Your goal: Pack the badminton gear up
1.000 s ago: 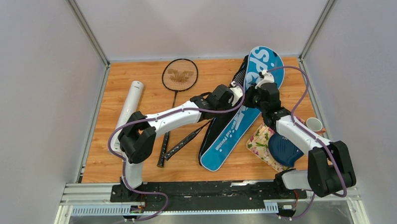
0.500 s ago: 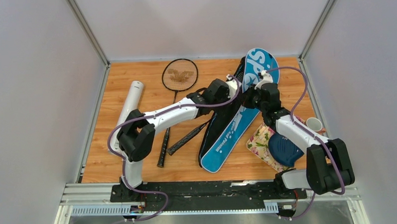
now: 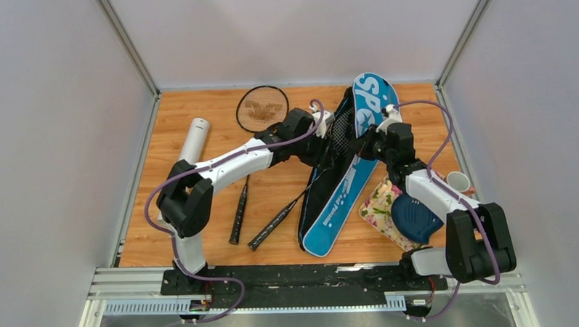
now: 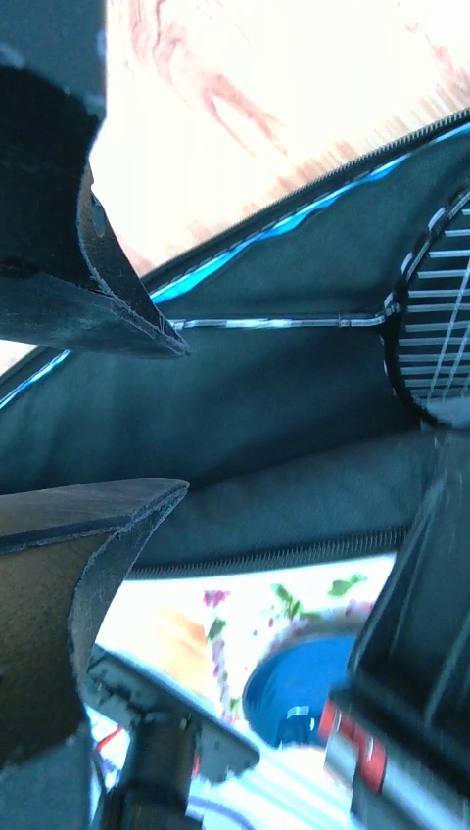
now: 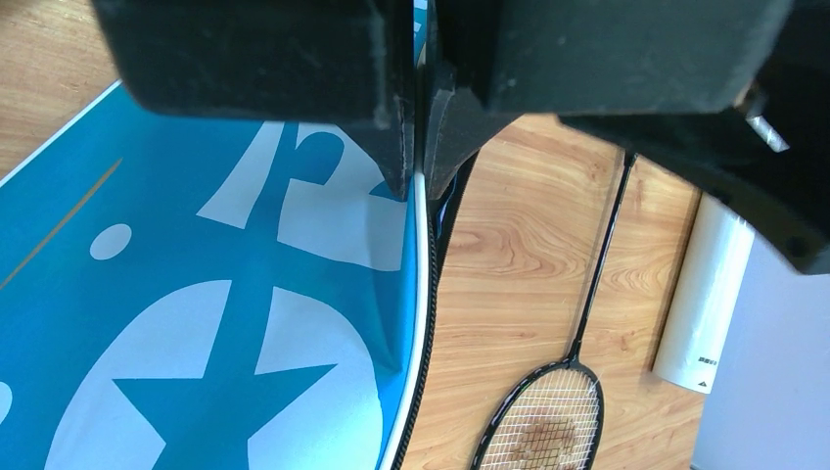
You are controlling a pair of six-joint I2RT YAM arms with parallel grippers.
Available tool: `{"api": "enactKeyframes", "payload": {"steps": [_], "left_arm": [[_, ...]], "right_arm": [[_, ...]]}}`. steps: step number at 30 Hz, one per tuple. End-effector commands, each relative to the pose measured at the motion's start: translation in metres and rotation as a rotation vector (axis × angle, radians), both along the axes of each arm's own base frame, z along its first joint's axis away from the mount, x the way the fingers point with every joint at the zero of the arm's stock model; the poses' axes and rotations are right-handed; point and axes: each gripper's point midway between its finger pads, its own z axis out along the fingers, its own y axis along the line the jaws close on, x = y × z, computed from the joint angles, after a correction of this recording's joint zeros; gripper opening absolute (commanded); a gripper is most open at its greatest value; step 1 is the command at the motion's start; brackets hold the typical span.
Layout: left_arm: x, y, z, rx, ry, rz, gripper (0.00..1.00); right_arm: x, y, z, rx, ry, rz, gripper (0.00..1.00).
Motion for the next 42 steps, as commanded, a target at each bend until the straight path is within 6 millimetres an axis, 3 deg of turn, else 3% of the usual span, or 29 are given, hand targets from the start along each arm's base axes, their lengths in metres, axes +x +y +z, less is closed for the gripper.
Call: {"api": "enactKeyframes", "payload": {"steps": [1, 4, 8, 9, 15, 18, 23, 42], "left_arm": [[-0.02, -0.004, 0.068, -0.16, -0.032, -0.045, 0.55], [-0.029, 0.019, 0.066, -0.114, -0.039, -0.072, 0.54], [-0.045, 0.067, 0.043, -0.061, 0.06, -0.097, 0.57], [-0.055, 0.078, 0.027, -0.033, 0.094, -0.106, 0.58], [-0.094, 0.115, -0.021, 0.061, 0.154, -0.136, 0.6], [-0.104, 0.121, -0.038, 0.081, 0.191, -0.153, 0.6], [-0.106, 0.12, -0.067, 0.104, 0.236, -0.162, 0.6], [-0.103, 0.121, -0.127, 0.257, 0.197, -0.174, 0.53]], "right_arm": [[0.008, 0.002, 0.031, 0.038, -0.113, 0.013, 0.0], [0.008, 0.002, 0.033, 0.033, -0.116, 0.02, 0.0], [0.008, 0.001, 0.032, 0.02, -0.119, 0.026, 0.0], [0.008, 0.002, 0.032, 0.022, -0.118, 0.026, 0.0], [0.009, 0.003, 0.032, 0.016, -0.121, 0.041, 0.0], [0.009, 0.004, 0.034, 0.015, -0.12, 0.046, 0.0], [0.009, 0.003, 0.035, 0.01, -0.119, 0.044, 0.0], [0.01, 0.006, 0.032, 0.011, -0.111, 0.055, 0.0]]}}
